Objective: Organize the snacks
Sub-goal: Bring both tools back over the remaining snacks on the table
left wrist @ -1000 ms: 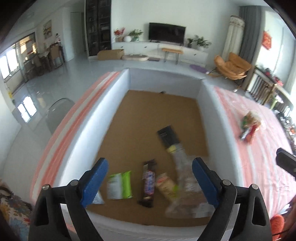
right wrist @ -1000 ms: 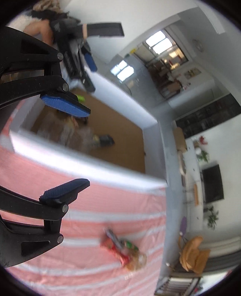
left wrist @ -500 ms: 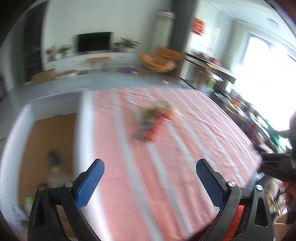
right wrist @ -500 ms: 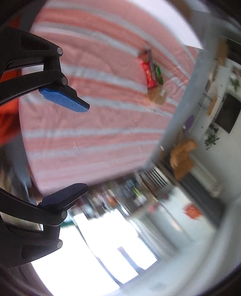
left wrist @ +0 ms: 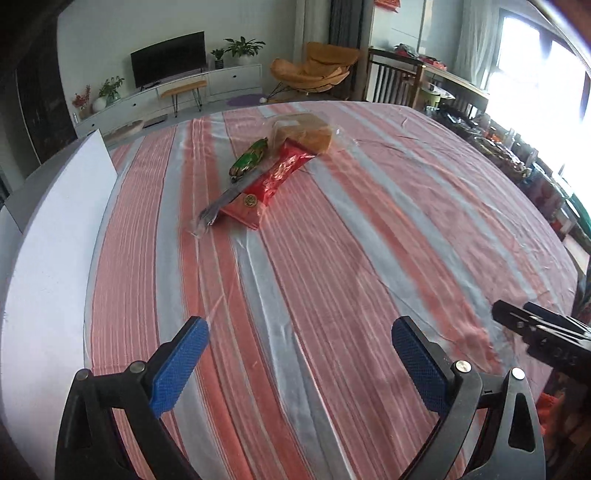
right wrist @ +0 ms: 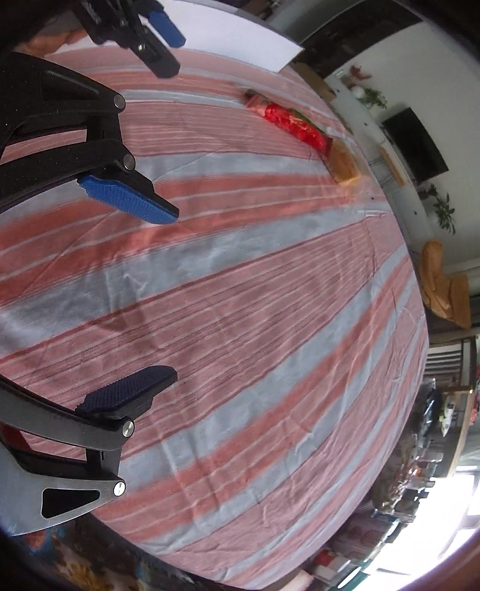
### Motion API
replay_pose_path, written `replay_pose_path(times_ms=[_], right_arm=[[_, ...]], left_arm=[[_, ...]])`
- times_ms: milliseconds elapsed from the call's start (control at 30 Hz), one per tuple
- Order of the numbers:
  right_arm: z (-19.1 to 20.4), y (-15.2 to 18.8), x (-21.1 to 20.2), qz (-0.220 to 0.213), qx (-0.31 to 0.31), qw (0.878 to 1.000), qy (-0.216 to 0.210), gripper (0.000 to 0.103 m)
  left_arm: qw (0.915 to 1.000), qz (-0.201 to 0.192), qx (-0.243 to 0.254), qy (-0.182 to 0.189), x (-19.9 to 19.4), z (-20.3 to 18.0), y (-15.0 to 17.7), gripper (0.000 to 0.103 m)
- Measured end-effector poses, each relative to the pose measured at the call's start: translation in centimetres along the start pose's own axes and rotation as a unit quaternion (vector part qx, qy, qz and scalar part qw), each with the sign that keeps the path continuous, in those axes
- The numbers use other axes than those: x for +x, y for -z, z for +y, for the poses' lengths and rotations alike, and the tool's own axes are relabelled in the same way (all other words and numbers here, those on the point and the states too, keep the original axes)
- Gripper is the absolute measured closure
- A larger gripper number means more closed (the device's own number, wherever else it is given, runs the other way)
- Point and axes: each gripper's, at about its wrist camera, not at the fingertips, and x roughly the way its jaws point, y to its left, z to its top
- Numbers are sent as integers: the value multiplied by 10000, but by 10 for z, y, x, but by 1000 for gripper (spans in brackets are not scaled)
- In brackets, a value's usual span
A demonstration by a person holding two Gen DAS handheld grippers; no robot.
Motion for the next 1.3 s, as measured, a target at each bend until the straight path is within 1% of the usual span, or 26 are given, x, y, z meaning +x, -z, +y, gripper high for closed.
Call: replay_pose_path(times_ms=[67,100,300,333,433,467,500,533,633,1300], right_arm=[[-4,-3,7,88,46,10000,12,21],[-5,-4,12,172,68,9998,3,21],[-5,-1,11,187,42,9998,85,21],[-4,-1,11,194,24,9998,106,21],[-1,-2,13,228,-49,9995,199,21],[0,-2,14,240,-77,9994,233,21],[1,-2,14,253,-100,9993,247,21],[2,-2,15,266,-118,9993,245,19],[2,-3,15,284,-152,9991,273,18],[-1,-3,12,279,-124,9993,222,18]], left_arm=[[9998,86,-138,-96,18,7,1,4],[9997,113,-199,-101,20,12,5,4],[9992,160,-313,-176,40,18,12,4],[9993,91,-270,-243,40,18,13,4],[9994,46,-155,-316,42,17,15,4],[9994,39,-136,-314,42,16,16,3],[9995,57,-125,-285,42,16,16,0],[9995,55,-104,-296,43,15,15,0],[9995,53,-103,-307,42,15,15,0],[9995,55,-103,-307,42,15,15,0]])
